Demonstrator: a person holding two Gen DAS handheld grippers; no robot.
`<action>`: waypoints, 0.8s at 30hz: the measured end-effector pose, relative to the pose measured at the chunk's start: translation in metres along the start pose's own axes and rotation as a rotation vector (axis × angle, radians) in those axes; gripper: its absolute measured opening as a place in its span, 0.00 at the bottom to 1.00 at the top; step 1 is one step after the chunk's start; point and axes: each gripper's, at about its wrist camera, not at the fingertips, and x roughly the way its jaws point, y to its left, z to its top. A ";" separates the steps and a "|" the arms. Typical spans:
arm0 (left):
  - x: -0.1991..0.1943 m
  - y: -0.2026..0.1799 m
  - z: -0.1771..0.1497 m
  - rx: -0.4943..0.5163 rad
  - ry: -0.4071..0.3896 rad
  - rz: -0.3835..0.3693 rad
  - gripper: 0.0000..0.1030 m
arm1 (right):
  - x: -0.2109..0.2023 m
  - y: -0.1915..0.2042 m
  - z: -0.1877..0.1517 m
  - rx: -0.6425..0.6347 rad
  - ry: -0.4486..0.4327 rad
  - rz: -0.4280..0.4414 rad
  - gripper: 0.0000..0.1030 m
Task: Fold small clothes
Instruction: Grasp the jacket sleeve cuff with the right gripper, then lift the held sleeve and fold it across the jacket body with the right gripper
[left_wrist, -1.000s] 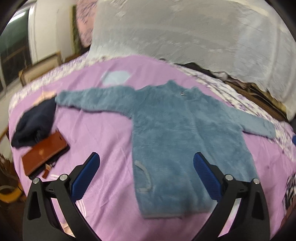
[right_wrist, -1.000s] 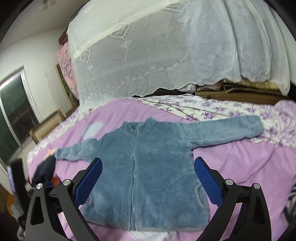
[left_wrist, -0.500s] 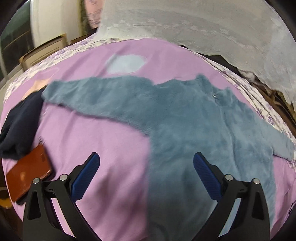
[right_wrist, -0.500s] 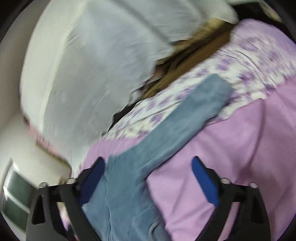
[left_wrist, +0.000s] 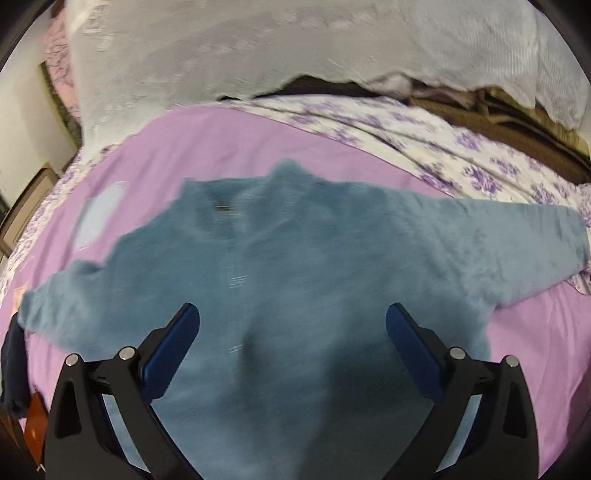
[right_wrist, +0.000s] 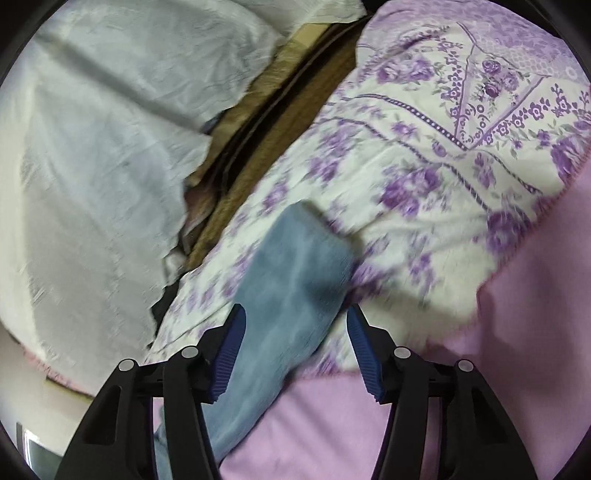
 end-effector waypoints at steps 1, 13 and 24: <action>0.011 -0.009 0.003 0.003 0.022 -0.003 0.96 | 0.004 -0.003 0.003 0.001 -0.009 -0.016 0.56; 0.062 -0.042 -0.009 0.027 0.061 -0.004 0.96 | 0.017 0.004 -0.005 -0.130 -0.014 0.039 0.08; 0.045 0.036 0.008 -0.017 0.097 -0.001 0.96 | -0.015 0.120 -0.056 -0.391 0.014 0.167 0.08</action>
